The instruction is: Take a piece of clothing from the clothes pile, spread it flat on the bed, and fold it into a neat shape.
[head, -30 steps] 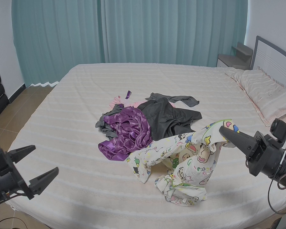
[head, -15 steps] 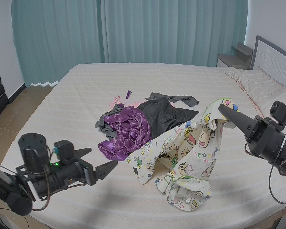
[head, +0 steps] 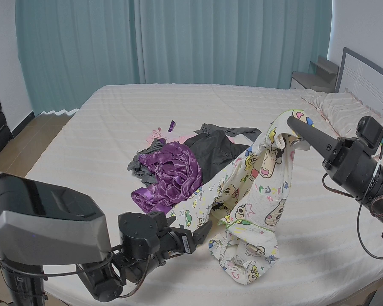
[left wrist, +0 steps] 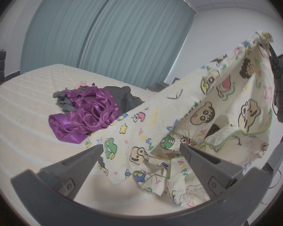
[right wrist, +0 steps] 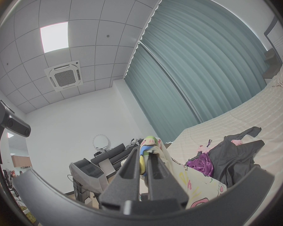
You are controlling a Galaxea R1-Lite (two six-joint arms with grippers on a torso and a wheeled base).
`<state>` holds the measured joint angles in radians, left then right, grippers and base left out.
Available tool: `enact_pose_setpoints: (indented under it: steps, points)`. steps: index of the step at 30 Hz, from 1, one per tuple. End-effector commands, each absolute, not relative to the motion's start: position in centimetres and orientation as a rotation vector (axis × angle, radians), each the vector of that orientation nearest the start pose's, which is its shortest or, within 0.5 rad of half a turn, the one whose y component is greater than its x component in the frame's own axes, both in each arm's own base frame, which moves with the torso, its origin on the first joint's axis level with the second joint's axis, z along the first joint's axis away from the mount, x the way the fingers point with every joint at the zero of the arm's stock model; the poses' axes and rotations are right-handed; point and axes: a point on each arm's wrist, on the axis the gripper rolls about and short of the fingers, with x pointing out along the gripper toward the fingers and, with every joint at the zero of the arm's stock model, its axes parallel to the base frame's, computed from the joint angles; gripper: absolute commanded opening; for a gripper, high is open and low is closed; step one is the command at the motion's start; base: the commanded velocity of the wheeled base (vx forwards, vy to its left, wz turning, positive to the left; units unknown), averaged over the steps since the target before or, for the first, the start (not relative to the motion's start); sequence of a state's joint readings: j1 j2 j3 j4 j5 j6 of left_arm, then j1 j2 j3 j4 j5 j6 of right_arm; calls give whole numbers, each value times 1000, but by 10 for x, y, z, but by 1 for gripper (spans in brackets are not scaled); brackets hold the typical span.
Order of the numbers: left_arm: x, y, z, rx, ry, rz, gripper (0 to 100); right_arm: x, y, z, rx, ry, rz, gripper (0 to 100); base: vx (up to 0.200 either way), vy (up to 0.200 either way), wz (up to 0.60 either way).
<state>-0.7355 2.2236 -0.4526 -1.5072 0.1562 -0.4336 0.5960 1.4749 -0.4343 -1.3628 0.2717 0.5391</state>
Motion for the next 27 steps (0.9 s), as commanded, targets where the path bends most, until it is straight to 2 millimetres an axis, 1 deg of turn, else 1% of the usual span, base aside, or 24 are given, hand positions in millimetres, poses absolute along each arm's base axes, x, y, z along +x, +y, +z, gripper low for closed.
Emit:
enact_pose_setpoints:
  steps: [1, 5, 6, 7, 10, 12, 17, 20, 27]
  points:
    - [247, -229, 7, -295, 375, -524, 100, 184, 132, 218, 555, -84, 929, 0, 0, 0, 0]
    - [268, -241, 5, -324, 297, -451, 100, 183, 131, 219, 556, -88, 932, 0, 0, 0, 0]
    - [270, -242, 5, -326, 291, -448, 100, 183, 131, 219, 556, -88, 932, 0, 0, 0, 0]
    - [280, -246, -2, -332, 277, -421, 100, 182, 131, 221, 557, -95, 933, 0, 0, 0, 0]
    - [292, -248, -18, -329, 280, -397, 100, 182, 132, 225, 560, -114, 939, 0, 0, 0, 0]
    - [294, -247, -22, -325, 284, -391, 100, 182, 132, 226, 561, -118, 938, 0, 0, 0, 0]
    - [302, -236, -47, -318, 337, -341, 100, 181, 131, 229, 563, -132, 940, 0, 0, 0, 0]
    - [306, -234, -51, -343, 338, -327, 100, 181, 131, 232, 565, -143, 943, 0, 0, 0, 0]
    - [310, -232, -57, -371, 353, -319, 100, 182, 130, 231, 565, -137, 935, 0, 0, 0, 0]
